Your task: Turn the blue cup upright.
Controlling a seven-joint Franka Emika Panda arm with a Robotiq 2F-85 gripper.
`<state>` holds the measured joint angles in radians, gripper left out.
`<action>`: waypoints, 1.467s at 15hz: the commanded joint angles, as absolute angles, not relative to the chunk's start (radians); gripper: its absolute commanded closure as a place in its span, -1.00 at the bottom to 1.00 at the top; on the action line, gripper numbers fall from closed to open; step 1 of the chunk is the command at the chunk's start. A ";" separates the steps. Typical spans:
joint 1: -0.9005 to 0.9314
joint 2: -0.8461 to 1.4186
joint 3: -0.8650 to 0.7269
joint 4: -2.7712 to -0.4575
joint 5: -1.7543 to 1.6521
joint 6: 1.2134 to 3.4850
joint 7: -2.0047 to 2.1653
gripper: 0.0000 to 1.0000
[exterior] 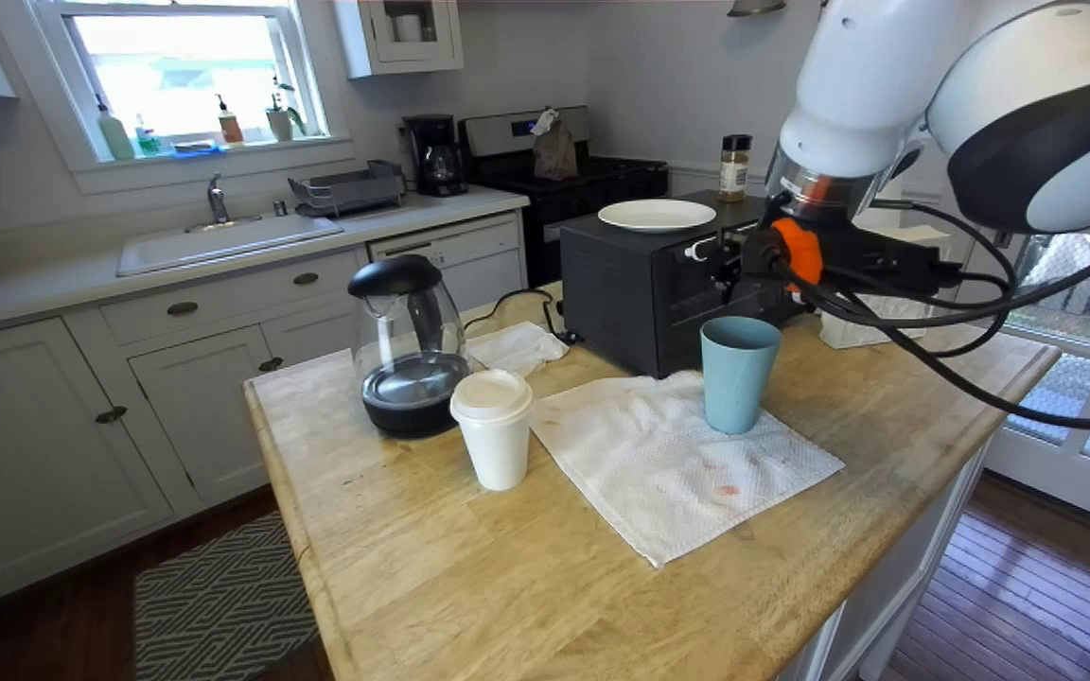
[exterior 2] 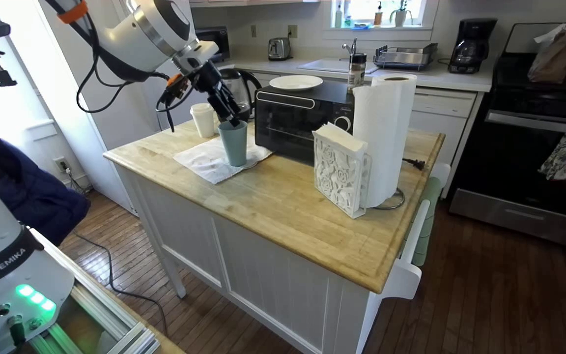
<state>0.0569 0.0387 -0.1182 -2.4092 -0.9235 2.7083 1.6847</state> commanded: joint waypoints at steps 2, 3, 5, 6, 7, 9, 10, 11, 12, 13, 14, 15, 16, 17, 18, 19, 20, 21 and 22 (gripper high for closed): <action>0.013 -0.036 -0.076 -2.447 -0.610 2.692 1.334 -1.00; 0.013 -0.044 -0.070 -2.443 -0.529 2.671 1.257 -1.00; 0.010 -0.061 -0.066 -2.424 -0.380 2.618 1.102 -1.00; 0.009 -0.070 -0.064 -2.413 -0.322 2.581 1.039 -1.00; 0.008 -0.078 -0.064 -2.403 -0.271 2.545 0.980 -1.00; 0.000 -0.094 -0.064 -2.380 -0.223 2.473 0.914 -1.00; -0.005 -0.101 -0.063 -2.370 -0.215 2.446 0.900 -1.00; -0.011 -0.107 -0.061 -2.360 -0.207 2.417 0.884 -1.00; -0.016 -0.114 -0.060 -2.351 -0.201 2.393 0.868 -1.00; -0.020 -0.118 -0.059 -2.345 -0.201 2.377 0.862 -1.00; -0.023 -0.125 -0.057 -2.340 -0.195 2.357 0.849 -1.00; -0.026 -0.130 -0.056 -2.335 -0.193 2.344 0.843 -1.00; -0.027 -0.136 -0.056 -2.333 -0.187 2.332 0.832 -1.00; -0.028 -0.143 -0.055 -2.331 -0.175 2.321 0.817 -1.00; -0.029 -0.147 -0.055 -2.327 -0.163 2.305 0.798 -1.00; -0.030 -0.154 -0.056 -2.327 -0.148 2.300 0.782 -1.00; -0.030 -0.160 -0.057 -2.326 -0.131 2.294 0.765 -1.00; -0.031 -0.168 -0.058 -2.325 -0.113 2.293 0.748 -1.00; -0.039 -0.141 -0.046 -2.329 -0.159 2.321 0.795 -1.00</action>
<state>-0.0110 -0.1408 -0.0736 -2.3306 -0.1654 2.3235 0.7998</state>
